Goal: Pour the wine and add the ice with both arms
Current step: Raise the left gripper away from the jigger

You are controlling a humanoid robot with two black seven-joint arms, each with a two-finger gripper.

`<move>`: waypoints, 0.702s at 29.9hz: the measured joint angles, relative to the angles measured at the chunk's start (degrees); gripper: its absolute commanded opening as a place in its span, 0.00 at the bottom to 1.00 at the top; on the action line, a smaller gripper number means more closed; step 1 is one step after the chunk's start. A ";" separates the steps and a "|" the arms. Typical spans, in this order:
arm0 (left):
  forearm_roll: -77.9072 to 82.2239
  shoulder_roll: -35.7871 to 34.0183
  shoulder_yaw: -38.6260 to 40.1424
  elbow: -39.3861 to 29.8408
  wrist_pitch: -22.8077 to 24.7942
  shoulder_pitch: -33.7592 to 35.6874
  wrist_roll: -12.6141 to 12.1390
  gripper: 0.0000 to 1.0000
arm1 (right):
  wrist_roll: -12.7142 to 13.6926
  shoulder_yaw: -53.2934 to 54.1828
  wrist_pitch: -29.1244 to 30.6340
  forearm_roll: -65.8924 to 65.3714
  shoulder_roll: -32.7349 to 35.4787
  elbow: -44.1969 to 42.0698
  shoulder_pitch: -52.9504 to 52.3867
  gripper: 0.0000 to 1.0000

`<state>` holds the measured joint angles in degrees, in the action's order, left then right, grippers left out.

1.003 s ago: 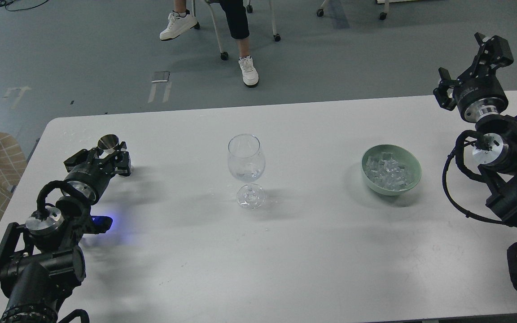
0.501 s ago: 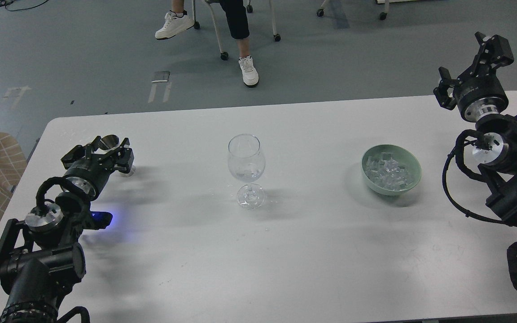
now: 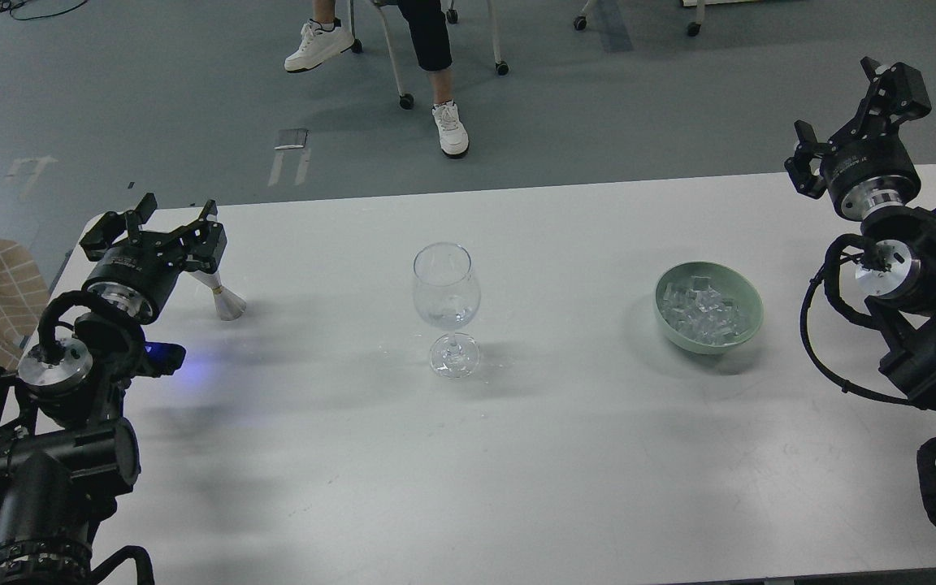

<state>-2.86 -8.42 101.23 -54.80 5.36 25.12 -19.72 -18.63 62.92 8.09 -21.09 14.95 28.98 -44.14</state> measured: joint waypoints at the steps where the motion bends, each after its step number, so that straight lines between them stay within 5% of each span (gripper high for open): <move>1: 0.02 -0.60 -0.79 -0.83 0.10 0.45 -0.01 0.97 | 0.00 0.01 0.00 0.00 0.01 0.19 -0.22 1.00; 16: 6.01 -6.53 -8.89 -3.90 0.75 10.40 0.14 0.98 | 0.07 -0.58 0.08 -0.16 1.13 5.09 -1.09 1.00; 21: 16.19 -7.28 -11.26 0.63 0.75 15.53 4.17 0.98 | 0.12 -2.42 0.19 -1.31 4.71 7.66 -2.10 1.00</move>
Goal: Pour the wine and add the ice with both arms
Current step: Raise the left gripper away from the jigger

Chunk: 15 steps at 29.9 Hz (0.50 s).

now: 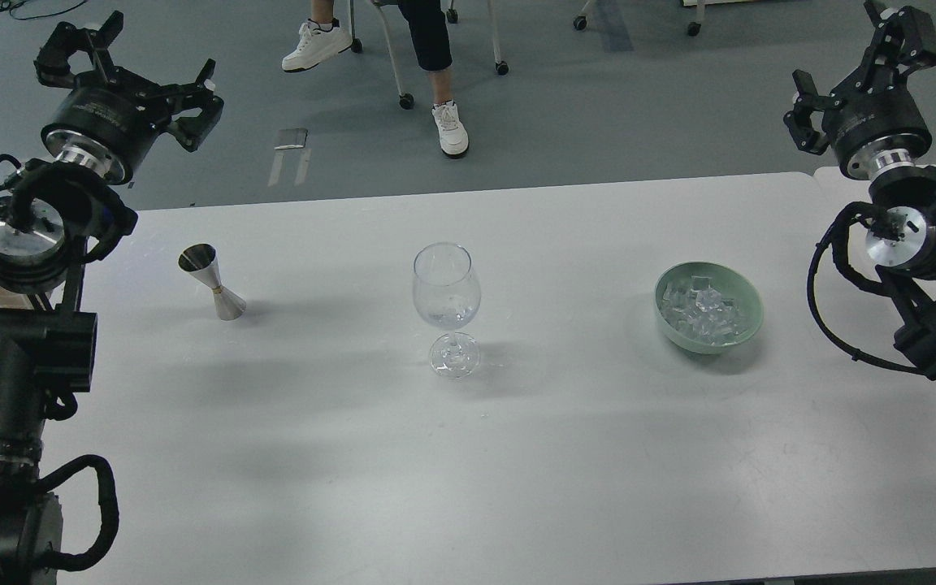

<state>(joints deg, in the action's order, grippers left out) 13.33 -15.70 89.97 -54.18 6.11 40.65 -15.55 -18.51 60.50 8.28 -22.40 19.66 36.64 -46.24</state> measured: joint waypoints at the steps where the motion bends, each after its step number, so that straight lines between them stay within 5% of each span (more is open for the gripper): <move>1: 1.67 -0.04 -0.49 0.63 -0.10 0.37 0.61 0.98 | 0.00 -0.93 0.02 -0.32 0.72 0.32 -0.39 1.00; 8: 7.41 -0.20 -4.26 0.95 -2.97 0.73 1.34 0.98 | 0.41 -11.97 0.17 -5.41 6.30 1.19 -3.80 1.00; 12: 0.22 -2.17 -3.28 0.66 -8.05 0.55 1.36 0.98 | 0.50 -19.78 0.12 -10.67 9.13 1.78 -6.84 1.00; 15: -4.93 -3.97 -2.93 0.13 -7.10 -0.84 1.40 0.91 | 0.83 -23.31 0.09 -13.79 11.06 1.99 -8.85 1.00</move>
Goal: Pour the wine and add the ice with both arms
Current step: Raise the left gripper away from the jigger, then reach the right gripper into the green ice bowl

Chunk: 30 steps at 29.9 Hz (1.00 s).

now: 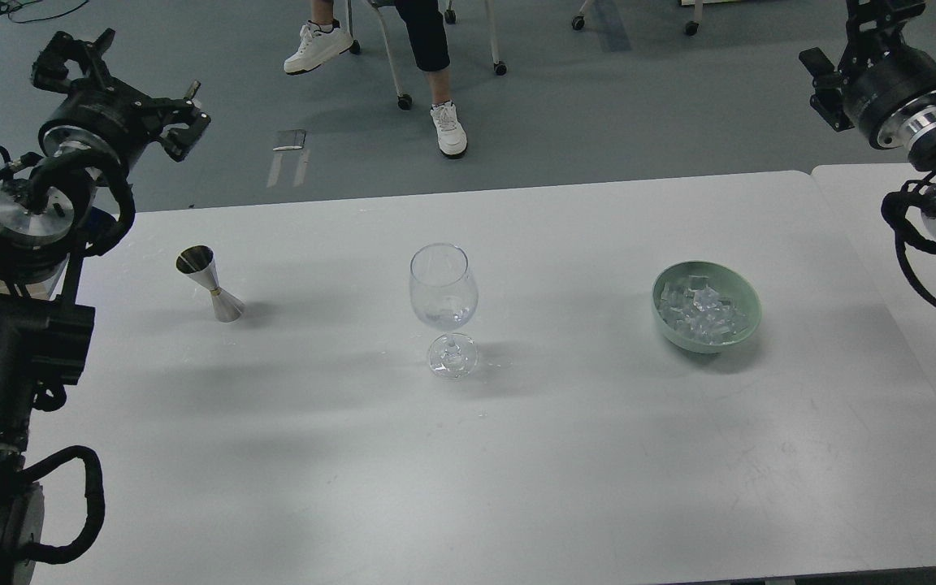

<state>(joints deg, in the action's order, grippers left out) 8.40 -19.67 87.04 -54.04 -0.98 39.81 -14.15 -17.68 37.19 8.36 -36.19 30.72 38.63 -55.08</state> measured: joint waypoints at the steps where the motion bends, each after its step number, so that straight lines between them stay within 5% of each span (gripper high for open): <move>1: -0.83 -0.22 0.00 -0.84 0.81 -0.52 0.20 0.91 | 0.36 -0.88 -0.02 -1.06 0.63 0.00 -0.62 1.00; 8: -1.21 -1.37 -1.46 -6.24 2.52 -2.43 7.02 0.96 | 1.90 -9.19 -0.02 -15.17 3.12 0.66 -6.49 1.00; 15: 5.41 -1.97 -4.38 -6.15 3.61 -2.83 8.47 0.96 | 1.47 -16.90 0.06 -32.06 8.07 7.34 -12.29 1.00; 23: 6.54 -1.66 -4.56 -3.94 5.70 -3.11 10.97 0.96 | -7.85 -29.16 0.32 -41.47 9.29 8.24 -13.37 1.00; 30: 6.78 -0.99 -4.56 -3.73 5.57 -4.82 11.59 0.96 | -9.18 -39.04 0.63 -44.45 8.85 6.27 -12.78 1.00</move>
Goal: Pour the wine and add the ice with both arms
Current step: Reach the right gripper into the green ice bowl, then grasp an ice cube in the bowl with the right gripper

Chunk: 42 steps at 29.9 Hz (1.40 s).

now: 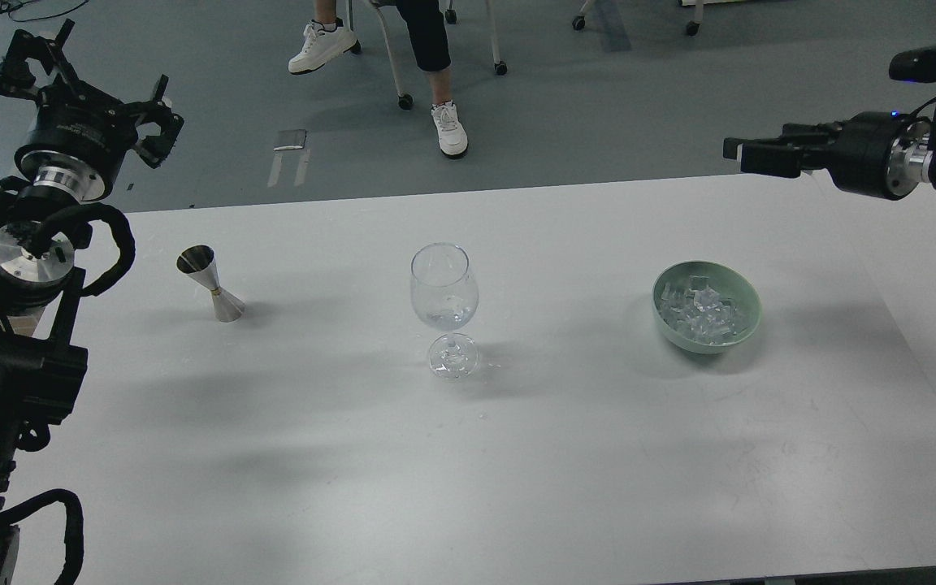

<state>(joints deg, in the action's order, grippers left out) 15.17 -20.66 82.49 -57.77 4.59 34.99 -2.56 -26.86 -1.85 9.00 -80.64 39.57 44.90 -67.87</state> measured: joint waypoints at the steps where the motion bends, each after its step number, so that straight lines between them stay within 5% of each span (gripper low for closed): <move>1: 0.00 0.04 0.01 -0.24 -0.01 -0.09 0.00 0.96 | 0.00 -0.95 0.12 0.00 -0.04 0.31 0.10 1.00; 17: -0.06 2.77 0.13 -0.78 -0.01 -0.13 0.76 0.96 | 0.06 -2.35 -2.48 -0.44 -3.21 1.00 6.56 0.86; 36: -0.15 3.33 0.15 -0.67 0.24 -1.99 1.61 0.96 | 0.06 -2.47 -3.20 -2.02 -3.22 4.91 9.23 0.57; 42: -0.14 3.67 0.12 -0.67 0.25 -2.11 1.67 0.96 | 0.06 -2.50 -3.24 -4.36 -3.14 4.84 9.71 0.62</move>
<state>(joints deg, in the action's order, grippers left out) 15.03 -16.99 82.61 -58.44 4.84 32.88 -0.89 -26.81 -4.35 5.76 -85.00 36.44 49.74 -58.16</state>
